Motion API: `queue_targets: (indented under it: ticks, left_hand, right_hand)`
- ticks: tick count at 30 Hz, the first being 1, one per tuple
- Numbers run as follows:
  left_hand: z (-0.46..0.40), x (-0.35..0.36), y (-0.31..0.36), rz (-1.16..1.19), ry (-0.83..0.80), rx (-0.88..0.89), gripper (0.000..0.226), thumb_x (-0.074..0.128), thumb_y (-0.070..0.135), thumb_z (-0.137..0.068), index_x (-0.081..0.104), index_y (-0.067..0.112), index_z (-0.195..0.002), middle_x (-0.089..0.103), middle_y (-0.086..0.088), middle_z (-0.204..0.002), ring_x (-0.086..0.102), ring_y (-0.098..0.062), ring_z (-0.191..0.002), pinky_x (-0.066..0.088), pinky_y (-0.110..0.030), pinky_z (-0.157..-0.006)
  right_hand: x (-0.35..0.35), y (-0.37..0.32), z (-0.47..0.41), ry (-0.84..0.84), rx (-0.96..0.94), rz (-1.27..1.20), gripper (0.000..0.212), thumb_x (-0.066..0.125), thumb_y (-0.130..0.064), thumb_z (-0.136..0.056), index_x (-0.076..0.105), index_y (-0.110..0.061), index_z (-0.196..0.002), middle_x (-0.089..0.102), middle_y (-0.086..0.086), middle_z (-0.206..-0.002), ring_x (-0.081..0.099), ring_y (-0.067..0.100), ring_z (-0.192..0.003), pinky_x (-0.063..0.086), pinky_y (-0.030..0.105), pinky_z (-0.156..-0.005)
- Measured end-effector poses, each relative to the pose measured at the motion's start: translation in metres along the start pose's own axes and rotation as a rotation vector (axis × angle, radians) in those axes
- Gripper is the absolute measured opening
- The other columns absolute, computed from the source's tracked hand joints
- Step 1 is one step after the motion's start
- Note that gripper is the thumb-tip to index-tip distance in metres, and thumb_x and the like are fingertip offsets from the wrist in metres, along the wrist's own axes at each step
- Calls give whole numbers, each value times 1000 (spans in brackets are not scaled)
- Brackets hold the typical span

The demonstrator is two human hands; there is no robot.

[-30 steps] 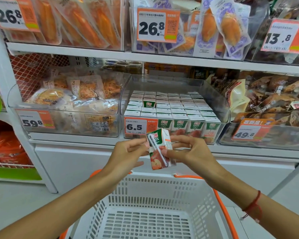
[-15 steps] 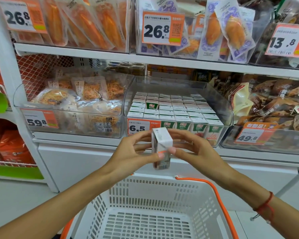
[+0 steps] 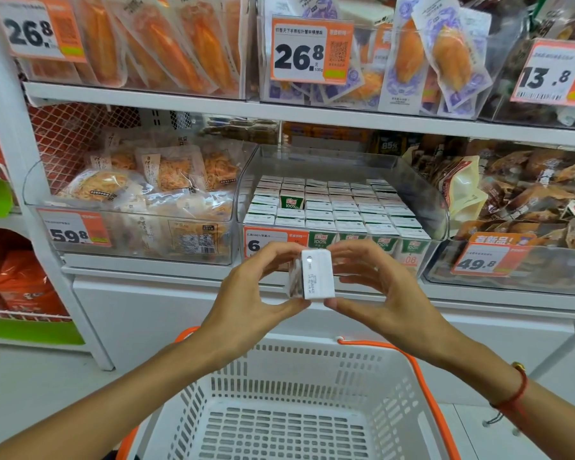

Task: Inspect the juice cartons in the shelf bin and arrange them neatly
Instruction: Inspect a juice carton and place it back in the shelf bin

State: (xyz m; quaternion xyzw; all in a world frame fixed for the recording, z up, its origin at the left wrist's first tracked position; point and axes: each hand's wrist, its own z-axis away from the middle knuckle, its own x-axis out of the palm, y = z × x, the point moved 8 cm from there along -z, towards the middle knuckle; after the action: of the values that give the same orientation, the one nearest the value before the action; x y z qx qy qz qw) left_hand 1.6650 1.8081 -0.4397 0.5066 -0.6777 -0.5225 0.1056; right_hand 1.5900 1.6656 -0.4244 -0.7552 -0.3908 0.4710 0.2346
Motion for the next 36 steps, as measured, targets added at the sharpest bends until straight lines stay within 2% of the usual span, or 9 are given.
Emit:
queue_targets:
  ticks: [5,9,13,19,22,27,31,34,36]
  left_hand:
    - [1,7,-14,232,-98,-232,55,76,14,-81,54,39,-124,64,29,-115,61,10,-108,47,-6,-84]
    - [6,11,-30,395,-111,-433,41,71,29,-86,56,37,-124,73,14,-110,68,0,-100,56,-16,-78]
    - [10,15,-40,544,-136,-603,37,67,44,-85,58,37,-121,76,2,-103,72,-12,-97,58,-24,-76]
    - [20,24,-50,638,-157,-795,43,68,48,-80,61,30,-118,77,-10,-93,75,-18,-83,61,-28,-72]
    - [22,26,-51,630,-163,-804,42,67,48,-81,61,29,-117,77,-10,-95,75,-19,-88,61,-27,-75]
    - [14,21,-51,613,-37,-713,40,71,38,-83,57,31,-121,77,-4,-100,74,-18,-90,58,-28,-80]
    - [12,19,-46,568,-9,-646,32,67,37,-87,57,34,-117,77,0,-96,74,-15,-91,58,-31,-83]
    - [16,20,-44,548,-6,-659,16,63,37,-91,60,44,-105,76,7,-98,74,-14,-90,61,-34,-77]
    - [17,23,-41,546,-16,-672,15,57,40,-94,59,46,-108,72,7,-109,73,-15,-94,61,-35,-79]
  right_hand:
    - [4,4,3,-18,32,98,53,54,-47,-91,38,-43,-141,56,-30,-130,53,-4,-121,45,17,-99]
    - [16,13,4,-152,64,141,52,54,-38,-96,39,-37,-145,49,-25,-141,47,-2,-129,43,28,-106]
    - [21,18,1,-174,187,-75,39,53,-37,-95,55,-32,-135,59,-22,-131,58,0,-118,48,21,-98]
    - [21,32,3,-112,375,-176,39,57,-58,-80,72,-36,-108,72,-15,-107,66,3,-102,55,21,-86]
    - [22,35,5,-117,431,-197,40,58,-59,-78,72,-35,-106,73,-16,-105,67,2,-99,55,20,-84]
    - [29,40,10,-140,572,-294,53,71,-60,-63,66,-40,-111,74,-16,-103,68,0,-98,56,26,-87]
    - [30,42,14,-30,662,-342,56,80,-50,-56,68,-32,-108,76,-11,-93,71,5,-91,55,27,-86]
    - [18,35,11,111,567,-20,65,88,-39,-62,64,-27,-121,73,-15,-97,69,2,-85,56,21,-76]
    - [12,23,8,164,445,245,72,87,-40,-64,59,-29,-129,68,-16,-105,65,0,-89,56,24,-79]
